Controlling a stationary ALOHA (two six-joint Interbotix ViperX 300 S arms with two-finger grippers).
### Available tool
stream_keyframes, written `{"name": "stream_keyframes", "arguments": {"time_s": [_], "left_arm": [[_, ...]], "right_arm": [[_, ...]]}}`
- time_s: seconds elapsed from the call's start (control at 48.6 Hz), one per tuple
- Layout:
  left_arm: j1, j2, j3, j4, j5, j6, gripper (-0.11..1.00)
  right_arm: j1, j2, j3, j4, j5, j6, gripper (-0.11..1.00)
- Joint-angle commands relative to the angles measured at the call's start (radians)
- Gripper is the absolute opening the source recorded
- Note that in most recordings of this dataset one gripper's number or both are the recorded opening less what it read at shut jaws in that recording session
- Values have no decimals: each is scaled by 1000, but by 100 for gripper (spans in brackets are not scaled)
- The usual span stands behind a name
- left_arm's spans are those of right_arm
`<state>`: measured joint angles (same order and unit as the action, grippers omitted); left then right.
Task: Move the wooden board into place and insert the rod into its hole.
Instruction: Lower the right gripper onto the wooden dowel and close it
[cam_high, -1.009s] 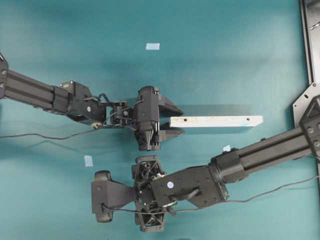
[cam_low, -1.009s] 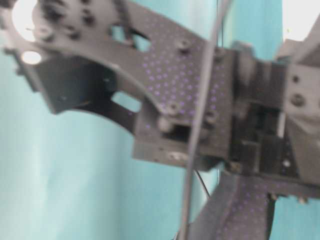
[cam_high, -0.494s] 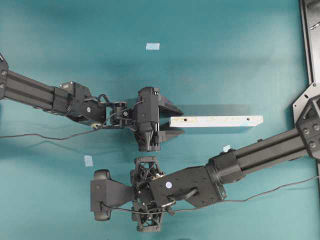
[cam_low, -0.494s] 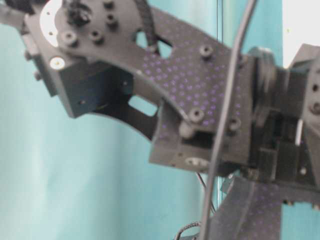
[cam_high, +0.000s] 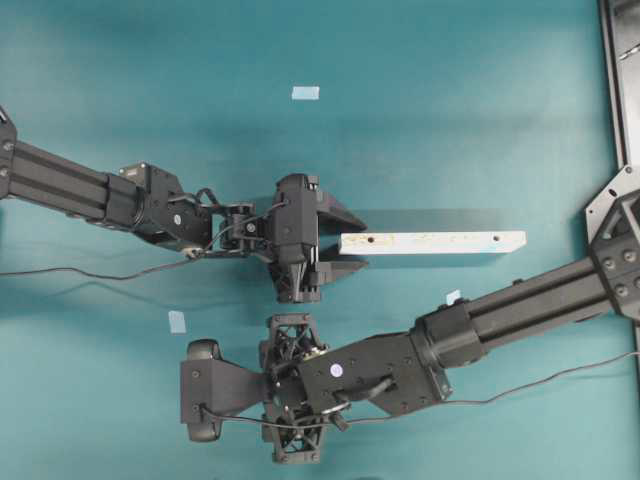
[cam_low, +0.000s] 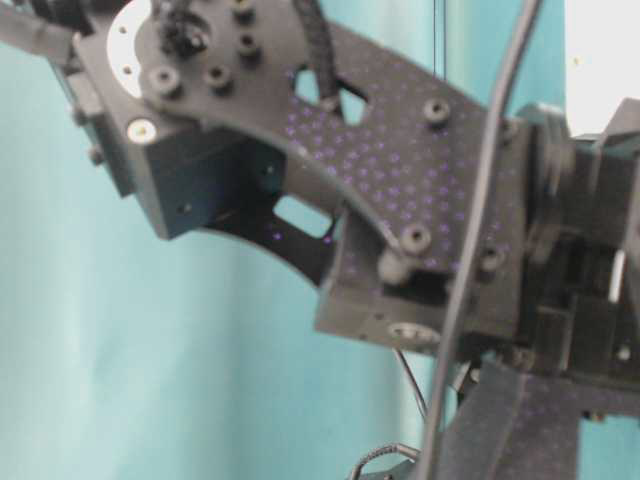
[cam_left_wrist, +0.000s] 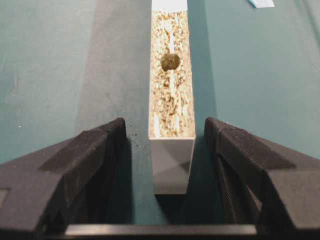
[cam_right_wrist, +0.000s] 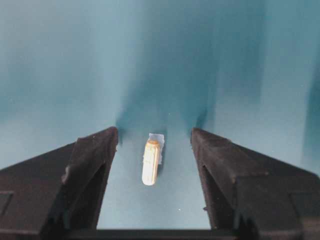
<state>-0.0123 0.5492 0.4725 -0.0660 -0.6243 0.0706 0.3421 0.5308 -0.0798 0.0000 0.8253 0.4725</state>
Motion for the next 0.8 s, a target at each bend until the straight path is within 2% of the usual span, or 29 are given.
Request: {"name": "stream_keyframes", "arguments": {"time_s": [0.0,0.185,0.35,0.432,0.782], "left_arm": [[-11,-15,3,2,3,6,66],[-11,-14,2,0,5,8,66],[-11,-12,2,2,5,8,66],[-9,-12,2,0,5,8,66],[-9,-12,2,0,5,8,66]], "right_arm": [[-2,-21,-8,-2,-6,2,65],[-3,-20,-6,-2,-2,3,61],[-3,-21,-6,-2,2,2,41],[-2,-21,-6,-2,2,3,37],[-2,-21,-6,-2,14,3,37]]}}
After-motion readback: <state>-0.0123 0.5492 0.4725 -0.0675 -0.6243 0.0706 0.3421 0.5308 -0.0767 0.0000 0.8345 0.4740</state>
